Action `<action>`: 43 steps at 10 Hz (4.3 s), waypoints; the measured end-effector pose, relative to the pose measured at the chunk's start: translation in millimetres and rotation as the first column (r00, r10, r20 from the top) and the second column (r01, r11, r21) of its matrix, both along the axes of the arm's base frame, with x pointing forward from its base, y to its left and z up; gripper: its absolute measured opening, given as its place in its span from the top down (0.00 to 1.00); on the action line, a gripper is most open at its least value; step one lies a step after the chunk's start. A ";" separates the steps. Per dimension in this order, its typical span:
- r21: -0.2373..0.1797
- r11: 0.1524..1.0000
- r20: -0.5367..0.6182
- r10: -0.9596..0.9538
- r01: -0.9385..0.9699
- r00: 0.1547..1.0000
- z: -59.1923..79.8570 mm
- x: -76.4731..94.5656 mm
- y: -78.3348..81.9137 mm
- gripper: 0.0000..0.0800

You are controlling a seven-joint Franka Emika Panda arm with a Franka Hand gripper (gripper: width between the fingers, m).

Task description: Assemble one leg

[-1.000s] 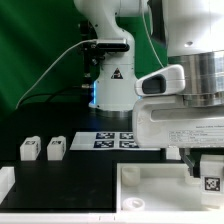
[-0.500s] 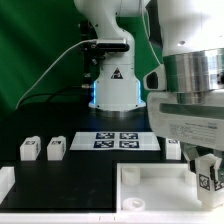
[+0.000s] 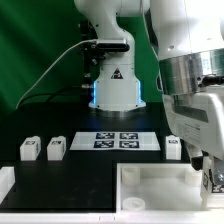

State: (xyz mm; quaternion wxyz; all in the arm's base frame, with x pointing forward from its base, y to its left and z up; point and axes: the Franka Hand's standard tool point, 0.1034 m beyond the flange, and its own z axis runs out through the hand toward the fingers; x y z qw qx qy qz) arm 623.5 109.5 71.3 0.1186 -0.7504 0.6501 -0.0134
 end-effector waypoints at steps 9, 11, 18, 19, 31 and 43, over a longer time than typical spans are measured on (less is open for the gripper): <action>-0.241 0.246 -0.059 0.962 -0.939 0.267 0.3 7.2 4.4 0.19; -0.223 -0.069 -0.132 0.990 -0.972 -0.040 -3.5 7.5 1.6 0.19; -0.197 0.401 -0.100 0.900 -0.895 0.425 -3.6 7.9 3.0 0.64; -0.174 0.582 -0.088 0.794 -0.794 0.601 -3.4 7.8 5.9 0.64; -0.039 0.991 -0.099 0.126 -0.130 0.987 -4.1 6.4 6.9 0.22; -0.170 0.404 -0.076 0.904 -0.899 0.421 -3.4 5.2 2.0 0.64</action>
Offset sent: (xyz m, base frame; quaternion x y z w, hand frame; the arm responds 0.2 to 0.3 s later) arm 0.0160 0.0314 0.0073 -0.0673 -0.0292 -0.6118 0.7876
